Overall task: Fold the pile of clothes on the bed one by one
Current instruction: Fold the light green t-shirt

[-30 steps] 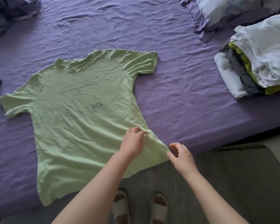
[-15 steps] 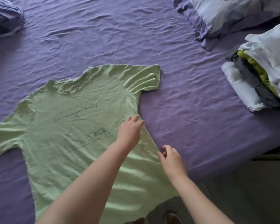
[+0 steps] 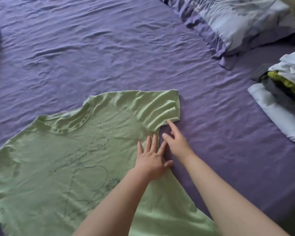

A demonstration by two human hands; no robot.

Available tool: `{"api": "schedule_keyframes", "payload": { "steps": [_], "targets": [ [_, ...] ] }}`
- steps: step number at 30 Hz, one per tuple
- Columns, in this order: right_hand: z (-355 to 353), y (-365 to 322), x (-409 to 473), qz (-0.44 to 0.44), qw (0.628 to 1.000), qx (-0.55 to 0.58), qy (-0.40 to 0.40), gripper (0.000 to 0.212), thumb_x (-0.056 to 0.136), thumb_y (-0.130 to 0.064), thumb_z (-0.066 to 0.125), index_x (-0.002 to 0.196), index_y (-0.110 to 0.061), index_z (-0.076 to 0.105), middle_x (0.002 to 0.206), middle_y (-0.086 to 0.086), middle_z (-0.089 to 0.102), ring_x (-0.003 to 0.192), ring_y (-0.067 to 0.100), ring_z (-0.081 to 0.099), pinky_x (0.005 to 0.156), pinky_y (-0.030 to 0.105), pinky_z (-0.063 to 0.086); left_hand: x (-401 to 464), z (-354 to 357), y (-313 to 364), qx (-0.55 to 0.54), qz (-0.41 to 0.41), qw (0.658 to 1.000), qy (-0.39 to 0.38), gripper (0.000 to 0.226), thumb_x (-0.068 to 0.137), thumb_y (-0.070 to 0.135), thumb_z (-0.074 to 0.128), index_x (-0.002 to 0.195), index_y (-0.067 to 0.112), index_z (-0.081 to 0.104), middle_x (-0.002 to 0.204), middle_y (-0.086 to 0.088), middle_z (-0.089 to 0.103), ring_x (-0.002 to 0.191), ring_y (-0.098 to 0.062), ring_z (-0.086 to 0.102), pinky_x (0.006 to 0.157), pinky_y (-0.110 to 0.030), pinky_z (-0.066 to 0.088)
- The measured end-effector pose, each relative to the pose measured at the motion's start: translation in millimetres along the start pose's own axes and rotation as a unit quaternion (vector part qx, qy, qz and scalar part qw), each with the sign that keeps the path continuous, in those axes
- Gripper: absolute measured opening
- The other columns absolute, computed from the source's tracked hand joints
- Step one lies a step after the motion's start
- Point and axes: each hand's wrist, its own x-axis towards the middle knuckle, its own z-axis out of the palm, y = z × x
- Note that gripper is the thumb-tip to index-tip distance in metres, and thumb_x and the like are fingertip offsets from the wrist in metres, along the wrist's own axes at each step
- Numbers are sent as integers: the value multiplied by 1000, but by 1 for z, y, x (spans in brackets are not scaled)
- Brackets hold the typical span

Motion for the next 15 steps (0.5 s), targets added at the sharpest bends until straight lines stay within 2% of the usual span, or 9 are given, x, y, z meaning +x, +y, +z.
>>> {"api": "schedule_keyframes", "payload": {
  "steps": [2, 5, 8, 11, 15],
  "targets": [
    [6, -10, 20, 7, 997, 78, 25, 55, 88, -8, 58, 138, -27, 43, 137, 11, 46, 127, 20, 44, 110, 39, 34, 0, -4, 0, -37, 1, 999, 14, 76, 91, 66, 25, 150, 32, -7, 159, -5, -15, 145, -24, -16, 113, -52, -10],
    [14, -19, 41, 41, 977, 179, 106, 54, 82, -7, 66, 131, -25, 52, 133, 9, 52, 121, 22, 51, 104, 44, 41, -6, -11, -7, -88, -15, 990, 109, 63, 96, 53, 29, 151, 31, 9, 160, 1, 6, 146, -17, 5, 117, -41, 5],
    [21, -27, 57, 91, 942, 242, 212, 66, 77, -9, 73, 134, -21, 43, 129, 10, 54, 116, 26, 55, 100, 47, 45, -5, -21, -24, -110, -50, 977, 178, 51, 100, 29, 31, 150, 28, 16, 158, 0, 12, 143, -18, 11, 115, -32, 13],
    [24, -35, 73, 126, 939, 187, 259, 90, 69, -17, 82, 142, -10, 29, 134, 15, 50, 119, 29, 52, 102, 45, 42, 7, -32, -44, -86, -91, 980, 155, 56, 100, 24, 29, 151, 28, 6, 160, -2, -2, 146, -22, -6, 118, -39, 3],
    [16, -38, 96, 148, 949, 69, 268, 101, 70, -30, 82, 145, -1, 21, 145, 19, 38, 132, 30, 40, 109, 39, 33, 36, -49, -69, -47, -106, 985, 128, 61, 100, 44, 26, 150, 32, -8, 158, 1, -17, 144, -24, -20, 114, -51, -9]
  ]
}}
